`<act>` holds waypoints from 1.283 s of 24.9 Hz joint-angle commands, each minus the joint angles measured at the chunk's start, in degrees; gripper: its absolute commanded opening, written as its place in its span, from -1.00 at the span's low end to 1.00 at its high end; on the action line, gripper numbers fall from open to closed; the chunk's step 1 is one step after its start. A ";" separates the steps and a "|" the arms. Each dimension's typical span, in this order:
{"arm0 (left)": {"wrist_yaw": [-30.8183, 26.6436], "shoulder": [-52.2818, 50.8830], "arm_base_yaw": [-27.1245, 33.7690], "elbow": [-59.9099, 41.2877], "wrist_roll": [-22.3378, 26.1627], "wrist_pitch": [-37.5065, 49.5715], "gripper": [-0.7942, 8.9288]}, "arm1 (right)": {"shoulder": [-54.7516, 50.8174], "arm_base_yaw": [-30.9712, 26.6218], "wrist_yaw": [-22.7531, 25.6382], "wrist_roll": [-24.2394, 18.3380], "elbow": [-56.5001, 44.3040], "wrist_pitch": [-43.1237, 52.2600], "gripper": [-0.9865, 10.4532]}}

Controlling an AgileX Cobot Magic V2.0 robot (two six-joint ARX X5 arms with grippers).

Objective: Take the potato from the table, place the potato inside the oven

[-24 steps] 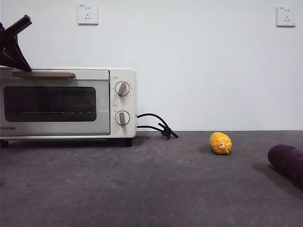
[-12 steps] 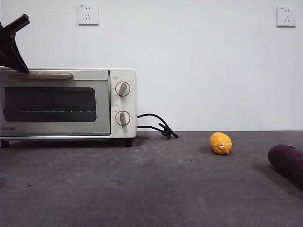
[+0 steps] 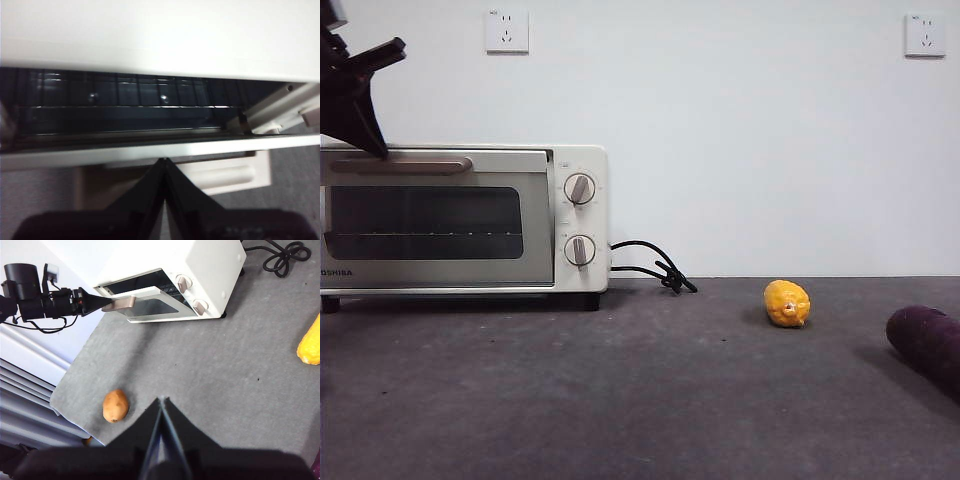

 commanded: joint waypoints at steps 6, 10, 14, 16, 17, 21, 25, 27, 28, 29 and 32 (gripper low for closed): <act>-4.09 4.26 -2.78 -3.26 3.04 -6.25 -0.85 | -0.17 0.04 -0.24 -0.90 0.31 -0.81 -0.82; -7.19 4.26 -3.85 -3.26 4.59 -7.54 -0.85 | -0.90 0.04 -0.24 -1.03 0.31 -0.76 -0.82; -7.63 4.26 -4.26 -3.26 4.59 -8.20 -0.85 | -0.90 0.04 -0.22 -1.03 0.31 -0.87 -0.82; -8.28 4.26 -4.44 -3.26 4.61 -8.44 -0.85 | -0.90 0.04 -0.24 -1.03 0.31 -0.87 -0.82; -8.55 4.26 -4.48 -3.26 4.72 -8.72 -0.85 | -0.90 0.04 -0.24 -1.03 0.31 -0.87 -0.82; -9.20 4.26 -4.52 -3.28 5.42 -9.68 -0.85 | -0.90 0.04 -0.24 -1.03 0.31 -1.07 -0.82; -10.12 4.26 -4.52 -3.28 5.62 -10.71 -0.85 | -0.90 0.04 -0.24 -1.07 0.31 -1.42 -0.82; -10.14 4.28 -4.52 -3.28 5.70 -11.26 -0.85 | -0.90 0.04 -0.26 -1.31 0.31 -1.73 -0.82; -10.12 4.28 -4.52 -3.28 5.81 -11.21 -0.85 | -0.90 0.04 -0.26 -1.68 0.31 -1.90 -0.82; -10.12 4.28 -4.52 -3.28 5.81 -11.08 -0.85 | -0.90 0.04 -0.24 -1.99 0.31 -2.12 -0.82; -10.14 4.28 -4.52 -3.28 5.81 -11.41 -0.85 | -0.90 0.04 -0.20 -2.16 0.31 -2.29 -0.82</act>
